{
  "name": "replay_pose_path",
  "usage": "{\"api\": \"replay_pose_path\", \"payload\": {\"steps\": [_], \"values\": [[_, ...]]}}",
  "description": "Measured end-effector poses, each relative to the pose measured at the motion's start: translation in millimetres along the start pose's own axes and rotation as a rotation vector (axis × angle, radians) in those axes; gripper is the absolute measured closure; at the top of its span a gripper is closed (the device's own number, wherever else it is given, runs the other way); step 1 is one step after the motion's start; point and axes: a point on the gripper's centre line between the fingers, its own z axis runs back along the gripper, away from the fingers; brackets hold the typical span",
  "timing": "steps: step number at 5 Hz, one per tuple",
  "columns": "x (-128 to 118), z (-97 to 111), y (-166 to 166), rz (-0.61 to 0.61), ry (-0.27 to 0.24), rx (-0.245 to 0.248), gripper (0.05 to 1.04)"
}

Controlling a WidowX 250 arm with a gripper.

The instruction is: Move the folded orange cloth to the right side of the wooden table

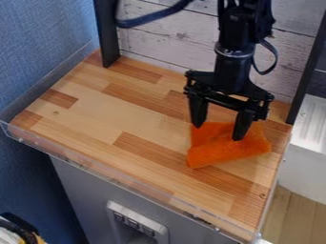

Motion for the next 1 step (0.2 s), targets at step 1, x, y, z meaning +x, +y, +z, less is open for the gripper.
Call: {"api": "replay_pose_path", "payload": {"steps": [1], "values": [[-14.3, 14.1, 4.2, 0.016, -0.031, 0.004, 0.083]]}}
